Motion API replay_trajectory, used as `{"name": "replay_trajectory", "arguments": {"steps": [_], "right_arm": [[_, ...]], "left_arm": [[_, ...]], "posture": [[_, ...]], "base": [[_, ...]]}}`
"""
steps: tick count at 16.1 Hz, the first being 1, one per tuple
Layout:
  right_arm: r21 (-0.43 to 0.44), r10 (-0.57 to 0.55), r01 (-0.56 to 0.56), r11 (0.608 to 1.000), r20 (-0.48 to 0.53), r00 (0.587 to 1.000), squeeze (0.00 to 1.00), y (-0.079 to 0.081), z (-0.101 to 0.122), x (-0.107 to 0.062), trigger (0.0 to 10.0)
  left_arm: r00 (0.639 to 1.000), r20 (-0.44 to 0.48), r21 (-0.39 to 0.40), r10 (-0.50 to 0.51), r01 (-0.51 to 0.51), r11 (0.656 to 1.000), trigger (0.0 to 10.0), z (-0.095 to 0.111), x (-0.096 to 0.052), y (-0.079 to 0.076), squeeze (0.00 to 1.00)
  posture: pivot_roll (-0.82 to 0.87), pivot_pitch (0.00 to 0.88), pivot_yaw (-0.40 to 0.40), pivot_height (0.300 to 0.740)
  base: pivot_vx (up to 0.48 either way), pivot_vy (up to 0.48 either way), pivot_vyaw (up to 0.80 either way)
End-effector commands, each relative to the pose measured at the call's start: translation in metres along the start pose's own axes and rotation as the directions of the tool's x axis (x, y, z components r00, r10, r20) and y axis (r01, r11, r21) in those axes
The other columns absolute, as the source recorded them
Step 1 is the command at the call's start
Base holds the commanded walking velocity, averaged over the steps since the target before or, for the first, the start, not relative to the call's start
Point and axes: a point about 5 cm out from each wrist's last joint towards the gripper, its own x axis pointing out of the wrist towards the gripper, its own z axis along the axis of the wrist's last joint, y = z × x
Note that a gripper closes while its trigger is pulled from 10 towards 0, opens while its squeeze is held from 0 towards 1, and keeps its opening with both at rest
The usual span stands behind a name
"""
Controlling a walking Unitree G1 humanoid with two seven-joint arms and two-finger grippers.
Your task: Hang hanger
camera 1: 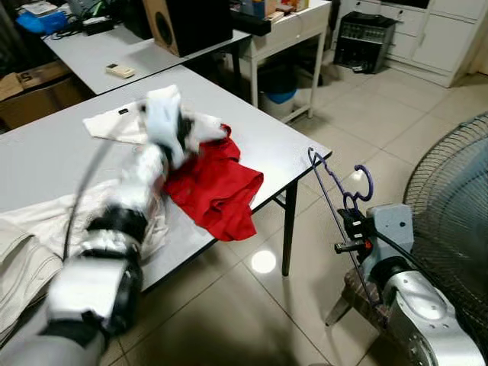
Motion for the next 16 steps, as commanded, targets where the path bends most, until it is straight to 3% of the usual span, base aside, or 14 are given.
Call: {"name": "replay_trajectory", "arguments": {"steps": [1, 2, 4, 7, 13, 14, 16], "right_arm": [[0.0, 0.006, -0.006, 1.0, 0.025, 1.0, 0.0, 0.003, 0.003, 0.004, 10.0], [0.001, 0.006, -0.006, 1.0, 0.029, 1.0, 0.0, 0.003, 0.003, 0.005, 10.0], [0.008, 0.006, -0.007, 1.0, 0.046, 0.999, 0.0, 0.004, 0.005, 0.008, 10.0], [0.013, 0.012, -0.013, 1.0, 0.054, 0.998, 0.0, 0.007, 0.005, 0.011, 10.0], [0.065, 0.055, -0.064, 0.996, 0.131, 0.99, 0.0, 0.011, 0.014, 0.011, 10.0], [0.122, 0.141, -0.172, 0.978, 0.225, 0.964, 0.0, 0.019, 0.028, 0.005, 10.0], [0.081, 0.281, -0.312, 0.947, 0.267, 0.922, 0.0, 0.031, 0.034, -0.003, 10.0]], "left_arm": [[0.999, 0.039, 0.004, -0.028, 0.028, 1.0, 0.0, 0.017, 0.001, 0.007, 0.0], [0.997, 0.069, -0.001, -0.028, 0.028, 1.0, 0.0, 0.027, 0.002, 0.011, 0.0], [0.979, 0.2, -0.031, -0.037, 0.045, 0.999, 0.0, 0.072, 0.002, 0.028, 0.0], [0.947, 0.294, -0.014, -0.13, 0.14, 0.99, 0.0, 0.106, -0.003, 0.031, 0.0], [0.908, 0.366, -0.03, -0.205, 0.231, 0.972, 0.0, 0.127, -0.009, 0.026, 0.0], [0.897, 0.37, -0.02, -0.243, 0.27, 0.963, 0.0, 0.133, -0.011, 0.024, 0.0], [0.911, 0.306, 0.037, -0.275, 0.278, 0.96, 0.0, 0.124, -0.011, 0.019, 0.0]], "posture": [[-0.26, 0.0, 0.131, 0.74], [-0.25, 0.0, 0.133, 0.74], [-0.25, 0.0, 0.135, 0.74], [-0.24, 0.0, 0.136, 0.74], [-0.23, 0.0, 0.131, 0.74], [-0.23, 0.0, 0.13, 0.74], [-0.23, 0.0, 0.133, 0.74]], "base": [[0.0, 0.0, 0.0], [0.0, 0.0, 0.0], [0.0, 0.0, 0.0], [0.0, 0.0, 0.0], [0.0, 0.0, 0.0], [0.0, 0.0, 0.0], [0.0, 0.0, 0.0]]}}
